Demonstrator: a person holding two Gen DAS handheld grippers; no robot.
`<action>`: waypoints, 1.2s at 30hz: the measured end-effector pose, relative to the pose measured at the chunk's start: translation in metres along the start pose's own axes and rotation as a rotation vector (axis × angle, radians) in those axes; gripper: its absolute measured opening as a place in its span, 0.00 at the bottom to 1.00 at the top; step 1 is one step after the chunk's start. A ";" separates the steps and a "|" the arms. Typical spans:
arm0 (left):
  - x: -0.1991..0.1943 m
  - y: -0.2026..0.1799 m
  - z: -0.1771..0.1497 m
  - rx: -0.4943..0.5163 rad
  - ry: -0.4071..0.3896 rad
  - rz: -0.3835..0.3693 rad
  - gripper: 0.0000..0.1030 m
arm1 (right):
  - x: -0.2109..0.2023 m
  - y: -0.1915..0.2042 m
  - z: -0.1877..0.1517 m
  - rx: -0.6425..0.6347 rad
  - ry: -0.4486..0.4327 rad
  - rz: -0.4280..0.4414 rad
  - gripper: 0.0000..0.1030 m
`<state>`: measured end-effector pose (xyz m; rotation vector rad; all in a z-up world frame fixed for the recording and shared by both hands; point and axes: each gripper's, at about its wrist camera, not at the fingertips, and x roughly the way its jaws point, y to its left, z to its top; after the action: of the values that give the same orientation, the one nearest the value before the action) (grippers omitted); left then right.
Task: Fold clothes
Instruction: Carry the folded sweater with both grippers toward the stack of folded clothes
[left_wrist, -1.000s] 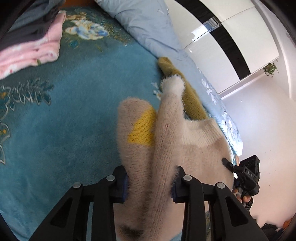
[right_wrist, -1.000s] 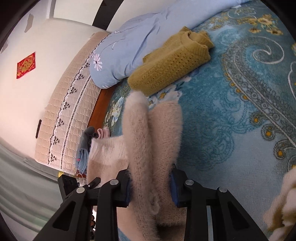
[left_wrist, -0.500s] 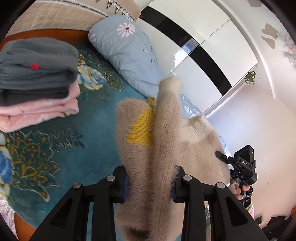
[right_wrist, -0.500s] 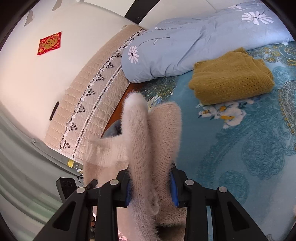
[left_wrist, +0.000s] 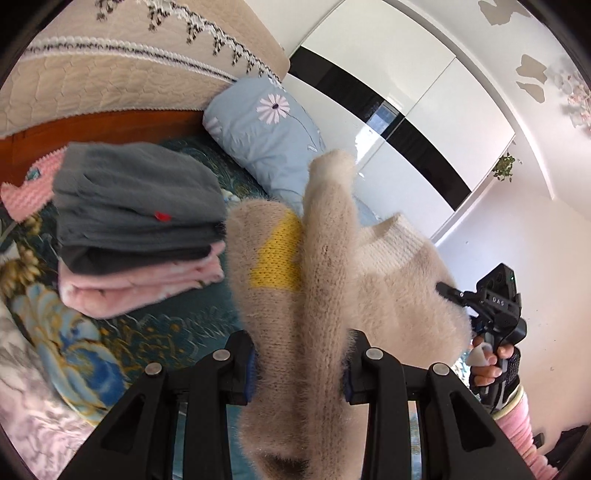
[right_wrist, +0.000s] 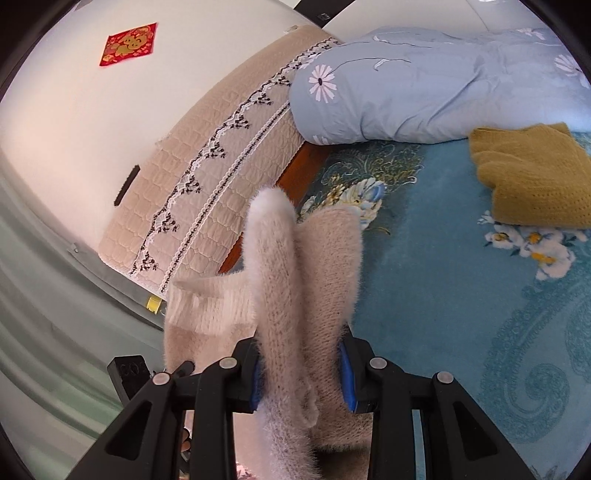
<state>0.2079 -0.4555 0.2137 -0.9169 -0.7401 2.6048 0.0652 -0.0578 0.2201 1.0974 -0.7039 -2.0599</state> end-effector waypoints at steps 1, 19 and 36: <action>-0.005 0.004 0.006 0.005 -0.010 0.010 0.34 | 0.009 0.008 0.006 -0.012 0.007 0.008 0.33; -0.067 0.119 0.149 -0.030 -0.234 0.153 0.34 | 0.187 0.128 0.118 -0.132 0.080 0.170 0.33; 0.021 0.252 0.133 -0.267 -0.153 0.181 0.37 | 0.341 0.026 0.121 0.070 0.179 0.099 0.33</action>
<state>0.0829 -0.7051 0.1524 -0.9000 -1.1148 2.8054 -0.1688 -0.3216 0.1341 1.2444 -0.7297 -1.8397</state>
